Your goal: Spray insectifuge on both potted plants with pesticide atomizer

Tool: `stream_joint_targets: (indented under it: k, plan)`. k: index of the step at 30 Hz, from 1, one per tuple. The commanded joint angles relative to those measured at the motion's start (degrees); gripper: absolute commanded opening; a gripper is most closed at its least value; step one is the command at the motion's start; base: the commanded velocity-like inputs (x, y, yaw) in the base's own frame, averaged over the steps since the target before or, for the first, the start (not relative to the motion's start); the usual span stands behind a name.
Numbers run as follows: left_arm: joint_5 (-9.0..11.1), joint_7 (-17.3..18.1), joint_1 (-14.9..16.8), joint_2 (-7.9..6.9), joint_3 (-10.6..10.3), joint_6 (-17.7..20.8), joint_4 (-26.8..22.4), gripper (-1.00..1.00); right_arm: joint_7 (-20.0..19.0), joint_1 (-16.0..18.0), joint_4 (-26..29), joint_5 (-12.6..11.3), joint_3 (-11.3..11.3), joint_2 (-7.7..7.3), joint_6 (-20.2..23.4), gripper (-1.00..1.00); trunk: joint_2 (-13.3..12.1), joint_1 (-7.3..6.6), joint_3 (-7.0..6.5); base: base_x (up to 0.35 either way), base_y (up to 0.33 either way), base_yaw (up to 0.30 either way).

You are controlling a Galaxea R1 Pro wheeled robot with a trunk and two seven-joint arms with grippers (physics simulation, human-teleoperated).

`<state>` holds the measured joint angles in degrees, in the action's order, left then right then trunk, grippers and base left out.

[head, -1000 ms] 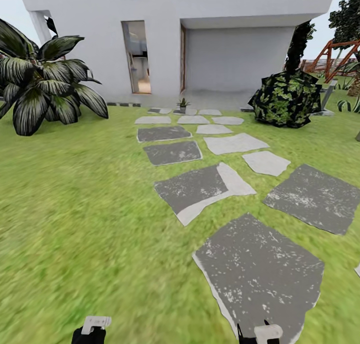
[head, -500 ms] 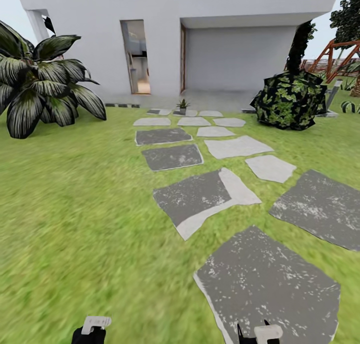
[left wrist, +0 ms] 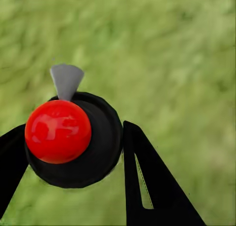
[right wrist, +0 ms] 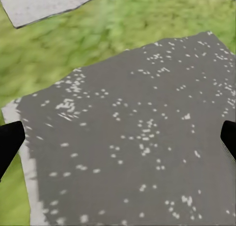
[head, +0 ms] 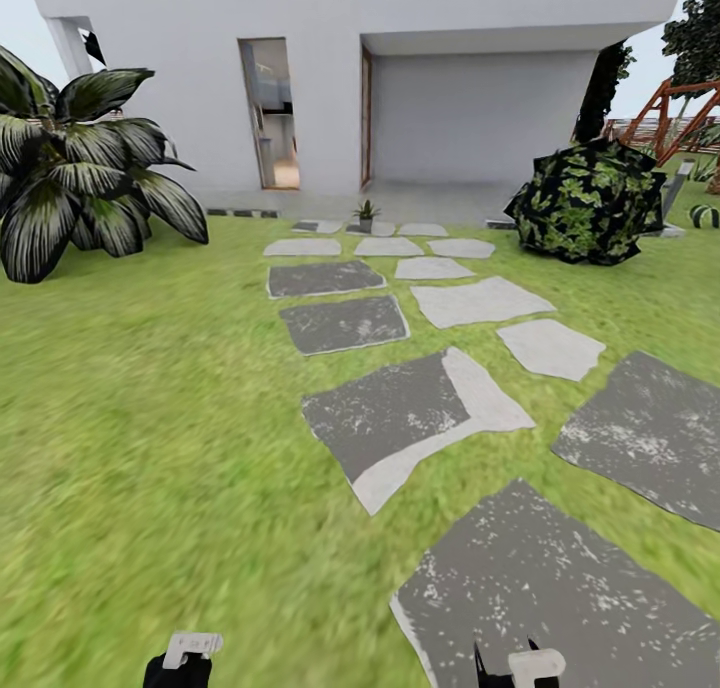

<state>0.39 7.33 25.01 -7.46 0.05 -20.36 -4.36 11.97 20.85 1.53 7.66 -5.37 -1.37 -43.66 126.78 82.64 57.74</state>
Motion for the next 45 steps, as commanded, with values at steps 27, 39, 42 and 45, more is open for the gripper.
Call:
stream_joint_targets:
  k: [27,39,42,45]
  plan:
    - [0.1,0.2,0.0,-0.01,0.0,-0.1,0.1,-1.00,0.6,0.0,0.0,0.3,-0.4,0.00,0.0,1.00,0.0,0.03,0.05,0.341,0.000,0.000]
    - [0.1,0.2,0.0,-0.01,0.0,-0.2,0.1,-1.00,0.6,0.0,0.0,0.3,-0.4,-0.03,0.0,1.00,0.0,0.03,0.05,0.341,0.000,0.000]
    - [0.1,0.2,0.0,-0.01,0.0,-0.2,0.1,-1.00,0.6,0.0,0.0,0.3,-0.4,0.01,0.0,1.00,0.0,0.03,0.05,0.341,0.000,0.000]
    - [0.1,0.2,0.0,-0.01,0.0,-0.1,0.1,-1.00,0.6,0.0,0.0,0.3,-0.4,-0.01,0.0,1.00,0.0,0.03,0.05,0.341,0.000,0.000]
